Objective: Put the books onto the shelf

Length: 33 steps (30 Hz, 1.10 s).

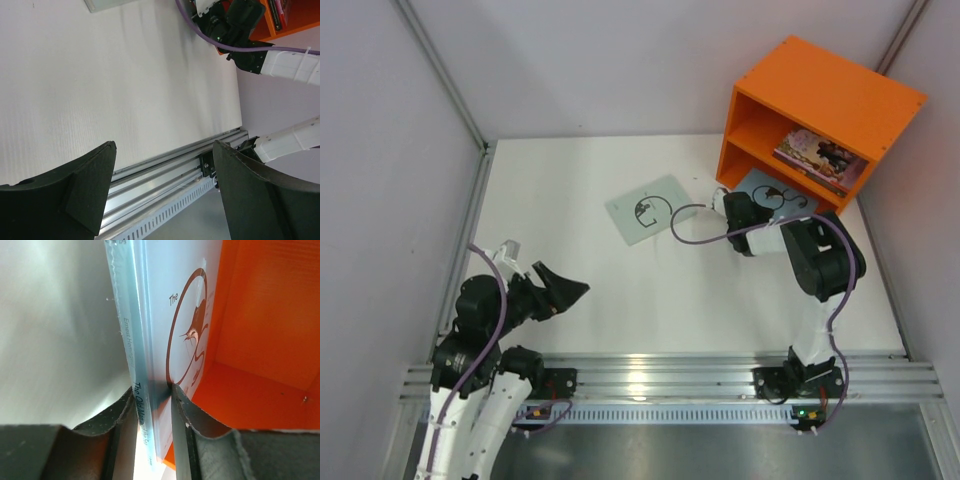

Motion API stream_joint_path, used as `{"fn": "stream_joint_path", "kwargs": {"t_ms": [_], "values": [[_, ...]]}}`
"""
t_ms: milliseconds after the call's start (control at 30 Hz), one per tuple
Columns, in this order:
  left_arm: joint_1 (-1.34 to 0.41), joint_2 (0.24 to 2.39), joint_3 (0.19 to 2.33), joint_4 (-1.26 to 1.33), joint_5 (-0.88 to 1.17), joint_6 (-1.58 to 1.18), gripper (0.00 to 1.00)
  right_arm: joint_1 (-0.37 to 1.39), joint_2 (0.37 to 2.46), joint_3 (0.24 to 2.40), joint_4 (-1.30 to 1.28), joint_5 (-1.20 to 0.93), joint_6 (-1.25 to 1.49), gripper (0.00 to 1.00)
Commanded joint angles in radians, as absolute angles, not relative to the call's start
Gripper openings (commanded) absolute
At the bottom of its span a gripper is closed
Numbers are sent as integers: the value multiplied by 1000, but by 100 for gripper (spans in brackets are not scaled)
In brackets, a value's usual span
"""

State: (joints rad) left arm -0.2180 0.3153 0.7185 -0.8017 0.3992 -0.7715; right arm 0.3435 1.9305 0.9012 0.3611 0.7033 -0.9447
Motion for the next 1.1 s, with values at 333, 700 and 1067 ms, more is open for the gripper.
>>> {"fn": "stream_joint_path", "kwargs": {"t_ms": [333, 700, 1067], "values": [[-222, 287, 742, -822, 393, -772, 84, 296, 1924, 940, 301, 805, -854, 17], [-222, 252, 704, -792, 419, -798, 84, 295, 1868, 933, 201, 773, -827, 37], [-225, 261, 706, -798, 419, -795, 84, 298, 1861, 919, 170, 735, -798, 32]]}}
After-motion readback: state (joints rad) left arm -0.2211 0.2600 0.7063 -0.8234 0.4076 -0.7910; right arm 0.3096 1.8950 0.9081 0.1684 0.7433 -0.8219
